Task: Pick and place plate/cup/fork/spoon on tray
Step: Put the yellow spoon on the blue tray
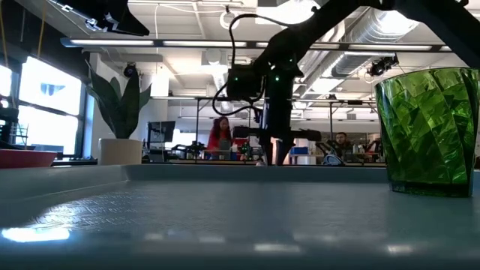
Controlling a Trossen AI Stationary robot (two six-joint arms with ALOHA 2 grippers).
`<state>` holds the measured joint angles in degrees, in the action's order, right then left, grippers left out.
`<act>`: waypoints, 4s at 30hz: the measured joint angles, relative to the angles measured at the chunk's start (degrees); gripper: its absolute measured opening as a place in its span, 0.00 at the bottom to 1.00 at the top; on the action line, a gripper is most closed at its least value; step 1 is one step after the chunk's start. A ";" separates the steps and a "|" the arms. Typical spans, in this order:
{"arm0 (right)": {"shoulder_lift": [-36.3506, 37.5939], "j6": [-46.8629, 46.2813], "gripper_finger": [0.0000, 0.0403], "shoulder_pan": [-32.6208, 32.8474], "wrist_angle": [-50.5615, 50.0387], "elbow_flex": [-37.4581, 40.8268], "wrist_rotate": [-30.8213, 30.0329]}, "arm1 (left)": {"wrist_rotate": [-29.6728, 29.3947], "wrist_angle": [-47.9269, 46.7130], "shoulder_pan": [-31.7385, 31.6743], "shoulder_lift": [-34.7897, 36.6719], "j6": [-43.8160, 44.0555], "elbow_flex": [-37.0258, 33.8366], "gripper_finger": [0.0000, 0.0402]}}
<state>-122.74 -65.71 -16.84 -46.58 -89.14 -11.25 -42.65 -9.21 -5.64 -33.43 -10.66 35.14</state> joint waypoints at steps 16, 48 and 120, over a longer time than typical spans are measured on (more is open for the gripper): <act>-0.91 -0.27 0.15 -0.02 0.03 -0.13 1.34 | 0.00 -0.01 -0.01 0.00 -0.02 0.00 0.27; -0.59 5.17 0.27 0.02 -19.96 -18.66 -5.26 | -1.05 0.06 -0.01 0.00 6.77 0.01 0.38; 19.09 41.90 0.27 -12.17 -43.44 -43.56 -34.77 | 11.58 -10.53 -12.21 -63.61 41.82 47.06 0.43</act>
<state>-103.66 -23.81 -29.01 -90.02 -132.70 -46.02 -31.07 -19.74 -17.85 -97.04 31.17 82.19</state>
